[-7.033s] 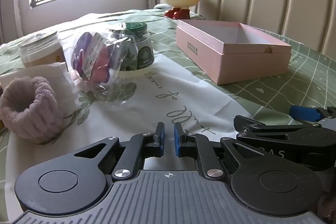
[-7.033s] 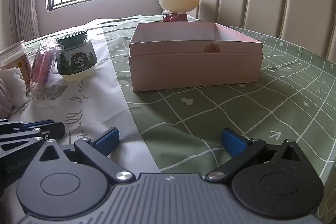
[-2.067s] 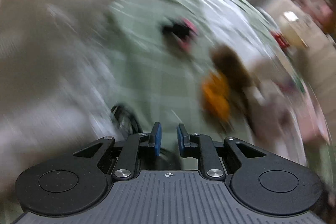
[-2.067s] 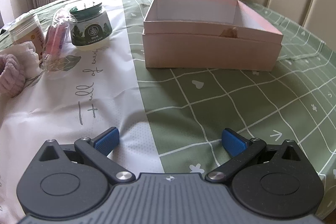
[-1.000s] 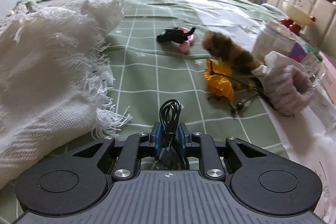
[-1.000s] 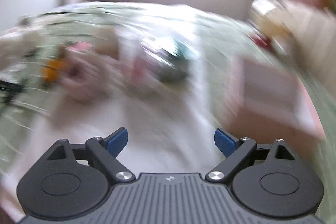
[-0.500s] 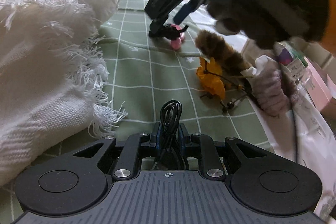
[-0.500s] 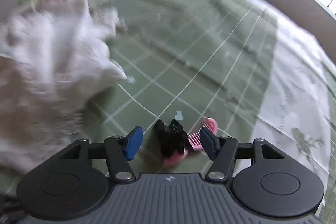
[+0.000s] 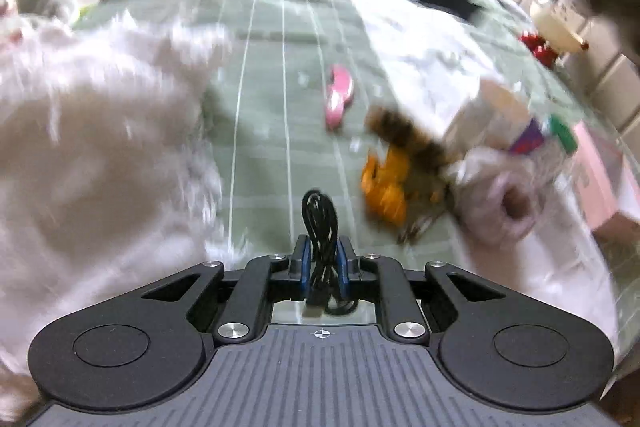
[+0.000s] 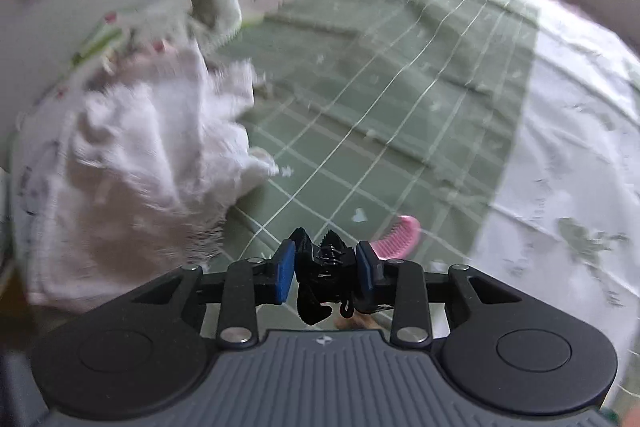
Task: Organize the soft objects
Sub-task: 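Carry the black cable in the left tool while the right tool carries the clip toward the pink box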
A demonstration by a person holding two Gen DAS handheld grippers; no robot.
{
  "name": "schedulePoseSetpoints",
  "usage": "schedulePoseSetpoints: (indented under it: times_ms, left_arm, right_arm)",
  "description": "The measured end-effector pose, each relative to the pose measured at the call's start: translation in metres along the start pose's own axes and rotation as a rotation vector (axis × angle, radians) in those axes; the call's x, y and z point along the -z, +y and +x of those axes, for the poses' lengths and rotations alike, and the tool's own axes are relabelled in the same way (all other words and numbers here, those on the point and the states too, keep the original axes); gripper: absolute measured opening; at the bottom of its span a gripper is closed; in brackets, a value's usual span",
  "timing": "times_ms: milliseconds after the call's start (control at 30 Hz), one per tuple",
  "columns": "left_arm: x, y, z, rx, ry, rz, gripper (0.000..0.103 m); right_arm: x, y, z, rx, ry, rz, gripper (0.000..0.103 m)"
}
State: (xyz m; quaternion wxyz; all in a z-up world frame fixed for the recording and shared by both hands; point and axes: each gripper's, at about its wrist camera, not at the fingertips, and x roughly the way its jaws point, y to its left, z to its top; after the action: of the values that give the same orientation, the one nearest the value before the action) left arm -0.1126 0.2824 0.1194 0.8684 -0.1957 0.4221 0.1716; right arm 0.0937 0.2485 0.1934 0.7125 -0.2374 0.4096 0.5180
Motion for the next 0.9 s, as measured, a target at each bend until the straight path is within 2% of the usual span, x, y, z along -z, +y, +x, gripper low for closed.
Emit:
schedulePoseSetpoints:
  times_ms: [100, 200, 333, 400, 467, 567, 633, 700, 800, 833, 900]
  left_arm:
    - [-0.035, -0.018, -0.025, -0.005, -0.064, -0.001, 0.013]
    - [-0.072, -0.05, -0.047, 0.065, -0.124, -0.015, 0.013]
    - [-0.112, -0.123, -0.069, 0.137, -0.208, 0.116, 0.013]
    - [-0.121, -0.152, -0.074, 0.132, -0.242, 0.183, 0.013]
    - [-0.124, -0.162, -0.07, 0.1, -0.248, 0.184, 0.013]
    - [-0.116, -0.15, -0.056, 0.058, -0.196, 0.13, 0.014]
    - [-0.103, -0.135, -0.039, 0.034, -0.167, 0.147, 0.015]
    - [-0.087, -0.116, -0.015, 0.026, -0.098, 0.186, 0.016]
    - [-0.069, -0.083, 0.027, 0.017, 0.066, 0.188, 0.016]
    - [-0.067, -0.07, 0.039, 0.006, 0.093, 0.161, 0.016]
    - [-0.069, -0.041, 0.062, 0.012, 0.097, 0.062, 0.017]
  right_arm:
    - [0.009, -0.033, -0.07, 0.013, -0.066, 0.036, 0.032]
    - [0.029, -0.076, -0.134, 0.084, -0.137, 0.077, 0.032]
    - [0.074, -0.135, -0.206, 0.189, -0.194, 0.139, 0.032]
    - [0.099, -0.16, -0.228, 0.223, -0.199, 0.185, 0.032]
    - [0.129, -0.182, -0.245, 0.281, -0.193, 0.218, 0.033]
    - [0.169, -0.193, -0.245, 0.341, -0.171, 0.223, 0.033]
    - [0.192, -0.185, -0.228, 0.345, -0.153, 0.222, 0.033]
    - [0.21, -0.166, -0.203, 0.338, -0.128, 0.206, 0.033]
    - [0.234, -0.129, -0.152, 0.279, -0.056, 0.218, 0.033]
    - [0.241, -0.115, -0.135, 0.249, -0.03, 0.228, 0.033]
    - [0.252, -0.089, -0.107, 0.221, 0.007, 0.224, 0.033]
